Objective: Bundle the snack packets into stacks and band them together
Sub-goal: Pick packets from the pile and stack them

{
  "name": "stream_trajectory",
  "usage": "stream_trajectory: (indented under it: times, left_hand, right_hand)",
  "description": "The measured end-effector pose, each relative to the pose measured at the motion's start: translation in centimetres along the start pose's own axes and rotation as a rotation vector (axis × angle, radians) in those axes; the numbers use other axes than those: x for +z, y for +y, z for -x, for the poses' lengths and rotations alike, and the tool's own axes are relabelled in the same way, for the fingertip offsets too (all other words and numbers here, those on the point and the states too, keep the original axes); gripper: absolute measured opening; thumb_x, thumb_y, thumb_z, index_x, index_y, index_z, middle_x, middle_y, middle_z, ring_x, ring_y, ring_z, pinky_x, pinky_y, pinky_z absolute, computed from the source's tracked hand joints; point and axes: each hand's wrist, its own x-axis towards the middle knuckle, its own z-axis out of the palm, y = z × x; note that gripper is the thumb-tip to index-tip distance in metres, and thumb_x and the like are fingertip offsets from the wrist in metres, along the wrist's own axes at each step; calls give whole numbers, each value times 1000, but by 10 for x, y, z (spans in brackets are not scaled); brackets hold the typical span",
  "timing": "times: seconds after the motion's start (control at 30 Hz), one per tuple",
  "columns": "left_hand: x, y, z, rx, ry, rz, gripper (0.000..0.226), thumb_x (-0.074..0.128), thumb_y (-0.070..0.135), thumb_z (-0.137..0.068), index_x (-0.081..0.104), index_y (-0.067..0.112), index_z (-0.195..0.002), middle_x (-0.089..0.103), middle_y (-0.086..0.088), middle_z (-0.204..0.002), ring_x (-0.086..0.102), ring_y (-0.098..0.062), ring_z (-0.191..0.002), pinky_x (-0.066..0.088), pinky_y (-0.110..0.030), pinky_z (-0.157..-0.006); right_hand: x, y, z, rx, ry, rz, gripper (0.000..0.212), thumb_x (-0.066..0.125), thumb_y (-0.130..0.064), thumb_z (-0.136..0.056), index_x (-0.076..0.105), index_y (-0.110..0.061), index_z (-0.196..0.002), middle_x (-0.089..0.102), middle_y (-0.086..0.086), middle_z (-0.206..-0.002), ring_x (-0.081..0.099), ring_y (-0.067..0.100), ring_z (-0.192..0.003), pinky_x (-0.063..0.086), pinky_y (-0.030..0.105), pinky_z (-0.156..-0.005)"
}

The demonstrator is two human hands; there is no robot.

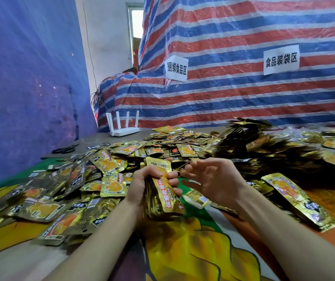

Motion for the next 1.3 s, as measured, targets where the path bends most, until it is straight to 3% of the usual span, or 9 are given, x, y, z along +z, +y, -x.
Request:
stream_trajectory:
  times: [0.1, 0.3, 0.43, 0.57, 0.7, 0.83, 1.03, 1.17, 1.3]
  left_hand:
    - [-2, 1, 0, -27, 7, 0, 41, 76, 7, -47, 53, 4, -81, 45, -8, -72, 45, -17, -60, 47, -28, -60]
    - [3, -2, 1, -44, 11, 0, 37, 65, 7, -58, 53, 2, -93, 46, -8, -77, 47, -16, -64, 47, -28, -61]
    - [6, -6, -2, 63, 328, -114, 44, 56, 7, -67, 56, 8, -111, 65, -11, -85, 55, -21, -67, 47, -32, -63]
    - [-3, -6, -8, 356, 791, -237, 29, 63, 9, -79, 55, 13, -107, 61, -5, -79, 60, -23, -69, 50, -34, -65]
    - [-8, 1, -10, 620, 943, -101, 31, 70, 10, -80, 49, 23, -98, 61, -5, -86, 62, -22, -73, 51, -33, -60]
    - [-7, 2, -13, 675, 967, -63, 42, 73, 17, -80, 46, 25, -112, 63, -7, -95, 66, -24, -79, 57, -37, -66]
    - [6, -2, -7, 386, 748, 47, 58, 64, 34, -86, 49, 10, -137, 63, -20, -114, 68, -37, -94, 61, -40, -63]
    - [13, -8, -6, 319, 589, 90, 36, 59, 32, -89, 65, 2, -107, 71, -14, -84, 73, -28, -68, 59, -33, -55]
    - [11, -9, -5, 289, 599, 110, 35, 58, 33, -90, 67, 1, -102, 73, -14, -74, 72, -31, -76, 60, -38, -71]
  right_hand:
    - [1, 0, 0, -111, -17, -121, 33, 50, -6, -78, 73, -2, -101, 51, 3, -66, 62, 23, -72, 50, 46, -104]
    - [5, 5, -6, -176, 54, -17, 42, 47, 2, -98, 69, -19, -127, 62, -3, -75, 46, 8, -44, 55, 24, -52]
    - [8, 14, -4, -191, 116, 330, 44, 65, -3, -95, 63, -28, -132, 77, 13, -106, 76, 31, -75, 59, 30, -54]
    - [9, 17, -3, -197, 180, 439, 56, 85, -14, -80, 67, -28, -131, 77, 7, -107, 76, 32, -92, 62, 41, -62]
    - [26, 33, -3, -185, 167, 541, 61, 91, -27, -63, 73, -39, -120, 69, 6, -121, 75, 23, -99, 63, 41, -66]
    - [47, 50, -3, -280, 163, 766, 63, 90, -38, -61, 68, -49, -119, 66, -8, -122, 67, 16, -111, 61, 39, -86]
    - [56, 54, -3, -520, 238, 724, 59, 88, -4, -70, 69, -31, -118, 69, 0, -118, 69, 12, -106, 56, 29, -93]
    - [52, 48, 1, -567, 252, 701, 53, 87, 3, -69, 70, -23, -112, 71, 1, -111, 70, 9, -100, 56, 23, -86]
    - [51, 49, 0, -523, 301, 764, 54, 87, -3, -68, 68, -29, -111, 65, 6, -120, 65, 15, -111, 54, 38, -99]
